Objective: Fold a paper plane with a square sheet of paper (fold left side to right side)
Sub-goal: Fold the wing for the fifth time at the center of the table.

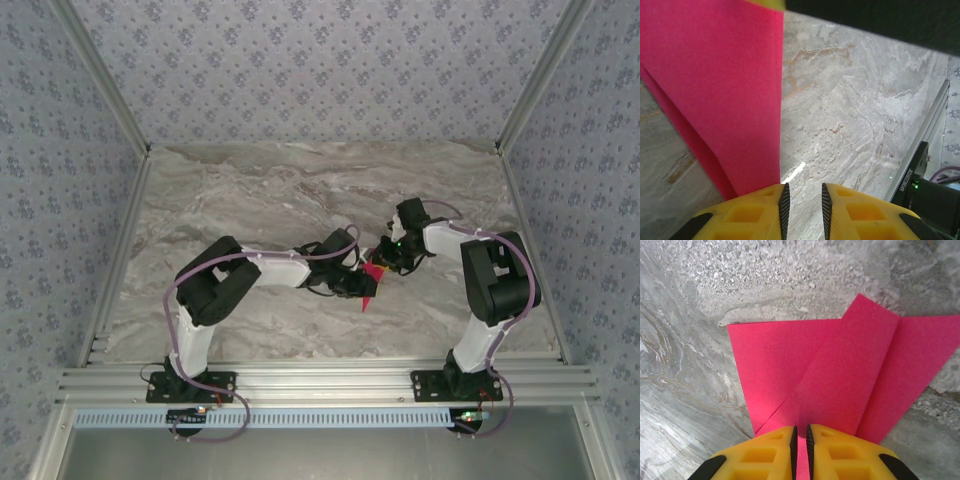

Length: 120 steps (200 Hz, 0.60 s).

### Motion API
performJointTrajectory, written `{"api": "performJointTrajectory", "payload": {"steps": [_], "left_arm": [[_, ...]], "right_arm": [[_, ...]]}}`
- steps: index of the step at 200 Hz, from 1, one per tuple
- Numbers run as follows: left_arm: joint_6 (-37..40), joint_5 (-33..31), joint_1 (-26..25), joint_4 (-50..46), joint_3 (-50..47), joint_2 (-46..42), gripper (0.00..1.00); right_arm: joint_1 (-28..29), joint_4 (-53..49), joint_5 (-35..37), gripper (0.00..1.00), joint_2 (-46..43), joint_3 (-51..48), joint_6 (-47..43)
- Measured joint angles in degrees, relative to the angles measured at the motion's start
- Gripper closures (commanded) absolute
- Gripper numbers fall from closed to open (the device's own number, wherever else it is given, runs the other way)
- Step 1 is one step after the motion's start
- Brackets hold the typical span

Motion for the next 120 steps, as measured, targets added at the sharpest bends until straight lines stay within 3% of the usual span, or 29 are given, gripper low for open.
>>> {"api": "performJointTrajectory", "payload": {"steps": [44,84,120], "left_arm": [[0.0,-0.2,0.0,0.0,-0.2,0.0,0.74],[0.2,-0.9,0.0,1.2,-1.5,0.0,0.84],[-1.5,-0.6,0.4,5.6,-3.8,0.1,0.91]], "right_arm": [[0.0,0.0,0.0,0.82,0.0,0.0,0.0],[-0.5,0.5,-1.2,0.83,-1.1,-0.2,0.0],[-2.3,2.4,-2.4,0.84,-8.2,-2.2,0.1]]}}
